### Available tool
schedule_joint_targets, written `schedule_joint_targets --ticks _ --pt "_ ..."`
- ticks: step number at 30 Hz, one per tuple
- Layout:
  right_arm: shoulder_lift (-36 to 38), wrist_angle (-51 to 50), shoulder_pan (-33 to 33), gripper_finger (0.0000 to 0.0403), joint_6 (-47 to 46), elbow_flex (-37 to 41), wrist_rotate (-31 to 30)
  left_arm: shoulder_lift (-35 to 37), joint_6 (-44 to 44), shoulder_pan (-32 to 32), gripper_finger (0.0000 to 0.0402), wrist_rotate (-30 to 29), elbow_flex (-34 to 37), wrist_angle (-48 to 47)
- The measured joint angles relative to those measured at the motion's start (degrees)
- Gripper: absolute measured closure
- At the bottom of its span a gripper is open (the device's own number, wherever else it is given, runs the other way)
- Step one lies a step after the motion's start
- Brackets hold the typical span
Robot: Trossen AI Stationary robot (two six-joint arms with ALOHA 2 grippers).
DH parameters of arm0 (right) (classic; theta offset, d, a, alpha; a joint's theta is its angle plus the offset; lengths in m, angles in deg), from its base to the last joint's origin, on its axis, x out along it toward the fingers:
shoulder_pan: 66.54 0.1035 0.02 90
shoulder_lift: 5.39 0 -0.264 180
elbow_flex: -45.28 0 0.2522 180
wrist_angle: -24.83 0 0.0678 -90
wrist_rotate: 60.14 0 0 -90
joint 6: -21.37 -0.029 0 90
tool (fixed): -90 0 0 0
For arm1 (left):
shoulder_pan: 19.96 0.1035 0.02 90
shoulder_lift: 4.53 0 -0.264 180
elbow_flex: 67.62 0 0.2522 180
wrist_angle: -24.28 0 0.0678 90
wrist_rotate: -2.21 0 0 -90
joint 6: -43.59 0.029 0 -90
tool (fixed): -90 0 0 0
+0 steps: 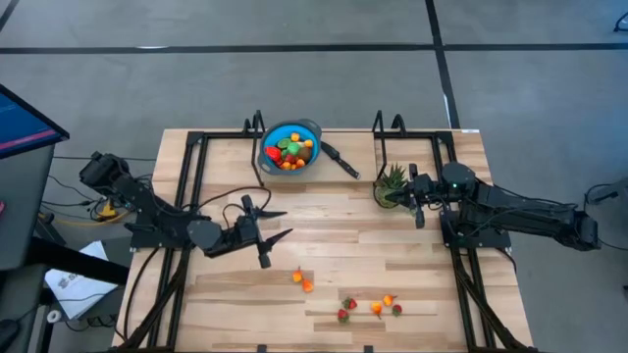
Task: Pick & Place Fruit
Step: Put the pear into the basket
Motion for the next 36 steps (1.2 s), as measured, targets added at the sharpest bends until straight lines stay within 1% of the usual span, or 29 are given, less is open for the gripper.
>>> schedule_joint_targets --ticks 2,5,9,13,16,26,27,30,33,36 --pt "0.0 0.0 0.0 0.0403 0.0 0.0 0.0 0.4 0.1 0.5 0.0174 0.1 0.0 0.3" --pt "0.0 0.0 0.0 0.0403 0.1 0.0 0.0 0.5 0.4 1.0 0.0133 0.1 0.0 -0.1" --pt "0.0 0.0 0.0 0.0403 0.2 0.0 0.0 0.8 0.4 1.2 0.0104 0.1 0.0 0.1" --pt "0.0 0.0 0.0 0.0403 0.1 0.0 0.0 0.8 0.0 1.2 0.0096 0.1 0.0 0.3" --pt "0.0 0.0 0.0 0.0403 0.1 0.0 0.0 0.8 -1.6 1.2 0.0098 0.1 0.0 0.4" --pt "0.0 0.0 0.0 0.0403 0.0 0.0 0.0 0.7 -1.0 1.2 0.0104 0.8 0.0 -0.8" --pt "0.0 0.0 0.0 0.0403 0.0 0.0 0.0 0.7 -1.0 1.2 0.0106 1.7 0.0 -0.8" --pt "0.0 0.0 0.0 0.0403 0.0 0.0 0.0 0.7 -1.3 2.4 0.0112 7.9 0.0 -0.9" --pt "0.0 0.0 0.0 0.0403 -0.5 0.0 0.0 0.7 -3.4 5.1 0.0116 12.9 0.0 -1.5" --pt "0.0 0.0 0.0 0.0403 -0.5 0.0 0.0 0.7 -6.7 8.4 0.0116 17.9 0.0 -5.0"
